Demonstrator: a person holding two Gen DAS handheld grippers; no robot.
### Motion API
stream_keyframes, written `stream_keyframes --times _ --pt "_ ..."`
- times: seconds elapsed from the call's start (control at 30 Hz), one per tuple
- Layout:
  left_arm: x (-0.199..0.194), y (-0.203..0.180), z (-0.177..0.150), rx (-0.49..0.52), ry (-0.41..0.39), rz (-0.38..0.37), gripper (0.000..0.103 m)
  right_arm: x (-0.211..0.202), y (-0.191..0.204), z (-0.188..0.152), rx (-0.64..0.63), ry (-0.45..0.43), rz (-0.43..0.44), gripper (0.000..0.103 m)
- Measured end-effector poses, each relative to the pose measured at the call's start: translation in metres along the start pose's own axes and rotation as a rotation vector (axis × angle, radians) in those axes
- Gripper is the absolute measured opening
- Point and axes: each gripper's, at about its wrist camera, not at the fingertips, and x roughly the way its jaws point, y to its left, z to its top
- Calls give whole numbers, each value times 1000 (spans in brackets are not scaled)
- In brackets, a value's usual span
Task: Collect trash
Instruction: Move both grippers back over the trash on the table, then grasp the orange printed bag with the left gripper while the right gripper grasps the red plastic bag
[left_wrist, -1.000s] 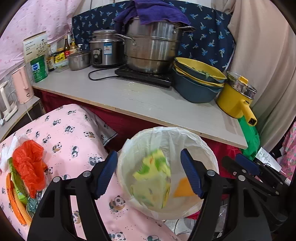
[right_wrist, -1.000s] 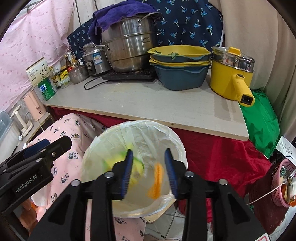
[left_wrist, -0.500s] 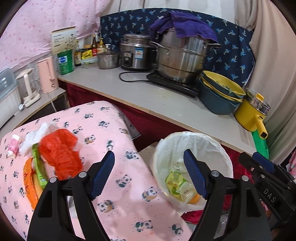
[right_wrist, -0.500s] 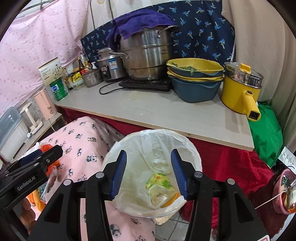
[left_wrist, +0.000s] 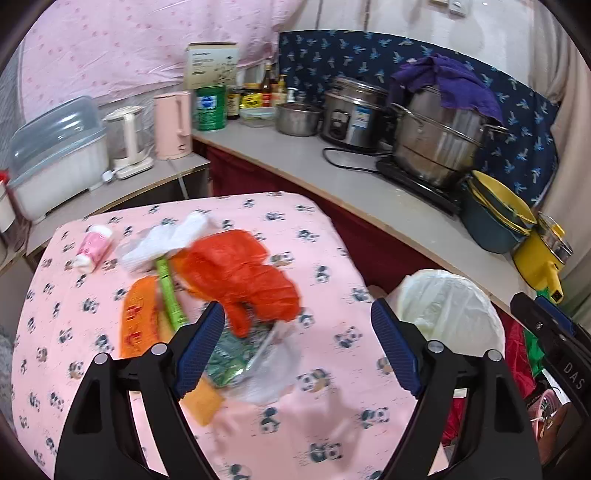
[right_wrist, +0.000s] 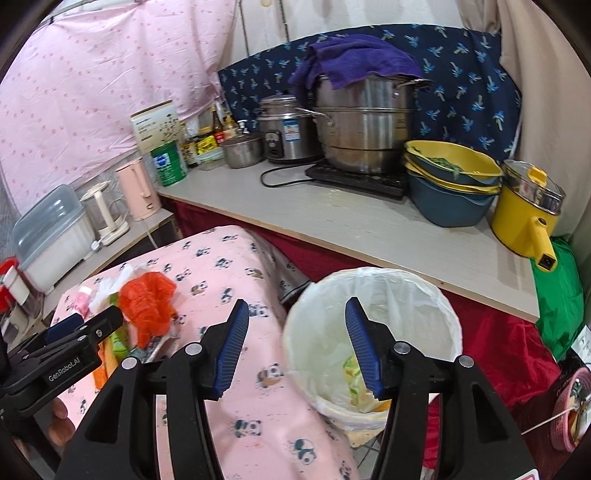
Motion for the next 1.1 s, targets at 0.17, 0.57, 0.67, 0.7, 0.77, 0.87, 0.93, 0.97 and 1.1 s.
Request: stream_keyframes --times 0.17,0.57,0.67,0.7,0.77,0.87,0.93,0.97,1.1 --pt "-9 38 -6 -52 3 65 78 -3 33 -3 -53 3 40 58" --pt "-16 118 -29 -171 43 180 80 4 102 -14 -145 48 131 63" --pt "-16 132 -34 -190 51 191 81 11 117 -17 -161 67 151 63" --pt "-15 136 -35 -195 54 193 81 14 122 -18 -166 73 156 63" --pt "-14 143 -38 -206 62 194 82 19 131 -20 -176 86 166 63" --pt "-10 152 -43 -218 76 194 85 29 141 -22 -187 102 178 63" --pt "-6 156 -45 -230 89 191 86 36 147 -23 -193 112 179 63" --pt "-3 158 -46 -236 97 188 87 40 149 -23 -194 119 180 63" --pt "9 165 -50 -259 126 167 88 57 152 -24 -186 149 185 63"
